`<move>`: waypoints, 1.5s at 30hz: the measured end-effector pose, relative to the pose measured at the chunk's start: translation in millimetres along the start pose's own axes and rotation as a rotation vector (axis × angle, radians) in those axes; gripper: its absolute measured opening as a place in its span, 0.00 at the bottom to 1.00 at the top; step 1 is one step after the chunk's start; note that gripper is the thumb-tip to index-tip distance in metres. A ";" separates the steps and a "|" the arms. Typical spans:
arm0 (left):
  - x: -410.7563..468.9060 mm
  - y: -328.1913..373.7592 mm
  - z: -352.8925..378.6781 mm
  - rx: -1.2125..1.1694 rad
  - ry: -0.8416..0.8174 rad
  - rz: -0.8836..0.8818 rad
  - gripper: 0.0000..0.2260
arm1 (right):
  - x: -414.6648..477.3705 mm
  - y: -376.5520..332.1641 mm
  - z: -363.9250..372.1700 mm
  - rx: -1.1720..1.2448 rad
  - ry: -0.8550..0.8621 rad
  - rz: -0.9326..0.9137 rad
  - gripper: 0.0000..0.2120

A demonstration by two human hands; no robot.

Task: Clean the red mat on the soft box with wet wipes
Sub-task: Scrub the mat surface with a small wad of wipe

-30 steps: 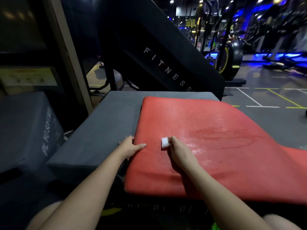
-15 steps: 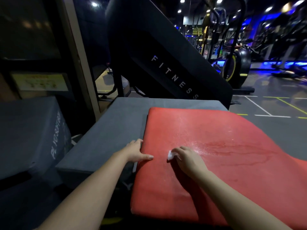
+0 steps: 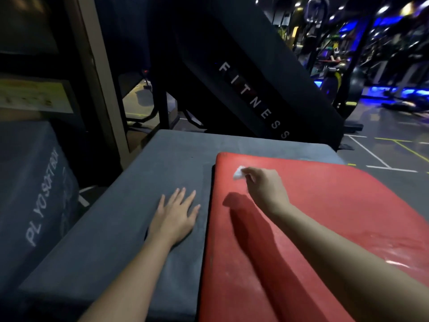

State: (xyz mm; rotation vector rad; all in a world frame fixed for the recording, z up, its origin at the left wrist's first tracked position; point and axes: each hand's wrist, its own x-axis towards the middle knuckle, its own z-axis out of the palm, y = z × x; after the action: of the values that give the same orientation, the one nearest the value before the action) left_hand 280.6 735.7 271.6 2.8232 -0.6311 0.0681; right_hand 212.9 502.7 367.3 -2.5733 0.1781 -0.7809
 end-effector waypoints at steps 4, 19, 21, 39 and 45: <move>6.7 -4.9 6.7 0.023 0.026 0.022 0.36 | 67.0 -2.8 51.9 -0.189 -0.057 -0.032 0.14; 10.0 -7.9 9.5 0.023 0.007 0.025 0.35 | 97.1 24.6 108.5 -0.189 -0.349 -0.070 0.15; 8.8 -7.6 9.3 0.027 0.010 0.023 0.36 | 100.9 22.8 117.5 -0.161 -0.361 -0.045 0.16; 10.0 -5.5 10.5 0.009 0.035 0.004 0.37 | 37.5 -7.1 71.2 -0.224 -0.414 -0.154 0.18; 9.0 -7.4 9.1 -0.012 0.029 -0.002 0.37 | 80.2 13.8 103.7 -0.143 -0.368 -0.125 0.22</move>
State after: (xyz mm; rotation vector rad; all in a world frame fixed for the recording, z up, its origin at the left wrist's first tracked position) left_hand 291.9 736.2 262.0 2.8061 -0.6202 0.1047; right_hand 337.1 509.7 324.0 -2.8307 -0.0433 -0.3325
